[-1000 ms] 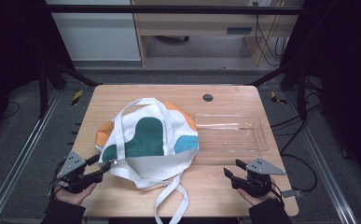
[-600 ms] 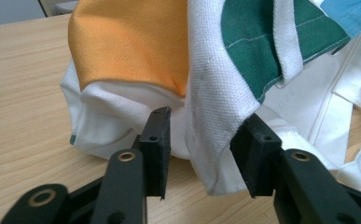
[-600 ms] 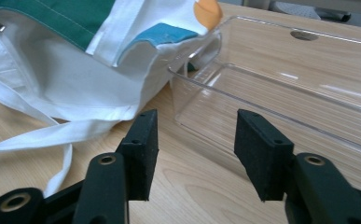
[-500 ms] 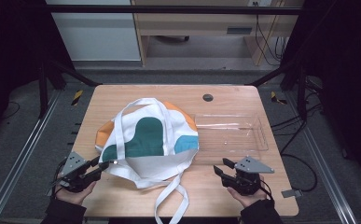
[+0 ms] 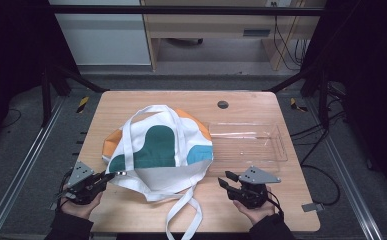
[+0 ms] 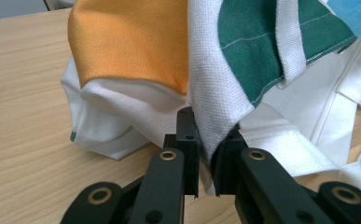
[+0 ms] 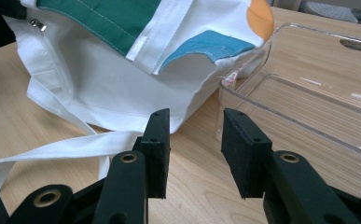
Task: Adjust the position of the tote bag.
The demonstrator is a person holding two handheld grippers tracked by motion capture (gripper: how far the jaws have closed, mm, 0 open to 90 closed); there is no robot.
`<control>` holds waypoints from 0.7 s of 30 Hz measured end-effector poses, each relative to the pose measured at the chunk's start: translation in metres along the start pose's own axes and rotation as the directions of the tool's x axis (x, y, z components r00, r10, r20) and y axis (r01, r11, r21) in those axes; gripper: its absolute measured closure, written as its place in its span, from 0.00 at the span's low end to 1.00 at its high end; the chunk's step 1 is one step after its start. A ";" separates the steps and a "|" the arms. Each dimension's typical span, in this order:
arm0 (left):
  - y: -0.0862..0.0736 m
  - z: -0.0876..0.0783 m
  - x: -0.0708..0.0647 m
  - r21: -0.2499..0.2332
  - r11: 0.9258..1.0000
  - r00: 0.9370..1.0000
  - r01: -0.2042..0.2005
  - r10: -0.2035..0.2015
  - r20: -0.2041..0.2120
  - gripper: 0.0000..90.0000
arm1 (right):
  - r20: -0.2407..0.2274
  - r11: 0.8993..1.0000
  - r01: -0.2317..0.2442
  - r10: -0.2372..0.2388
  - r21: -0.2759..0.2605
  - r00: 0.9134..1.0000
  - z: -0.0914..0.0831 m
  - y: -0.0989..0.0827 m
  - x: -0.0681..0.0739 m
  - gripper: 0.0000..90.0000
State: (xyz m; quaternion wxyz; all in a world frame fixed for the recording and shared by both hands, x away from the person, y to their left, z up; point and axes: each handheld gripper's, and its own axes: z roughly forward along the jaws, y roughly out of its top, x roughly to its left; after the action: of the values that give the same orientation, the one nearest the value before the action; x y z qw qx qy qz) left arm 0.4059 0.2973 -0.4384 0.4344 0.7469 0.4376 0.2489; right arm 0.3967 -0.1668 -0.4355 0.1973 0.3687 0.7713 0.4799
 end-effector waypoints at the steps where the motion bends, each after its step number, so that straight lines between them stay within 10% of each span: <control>1: 0.000 0.000 0.000 0.000 1.000 1.000 0.001 -0.001 -0.001 0.93 | -0.001 1.000 0.001 -0.001 0.002 1.000 0.000 0.000 0.001 0.70; 21: 0.000 0.000 0.000 -0.002 1.000 1.000 0.005 -0.005 0.001 0.94 | -0.031 1.000 0.005 -0.006 -0.029 1.000 0.013 0.013 0.014 0.91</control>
State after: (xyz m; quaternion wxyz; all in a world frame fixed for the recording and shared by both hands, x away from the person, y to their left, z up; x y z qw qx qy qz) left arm 0.4057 0.2973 -0.4386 0.4357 0.7455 0.4392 0.2479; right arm 0.4012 -0.1453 -0.4291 0.1922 0.3562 0.7681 0.4961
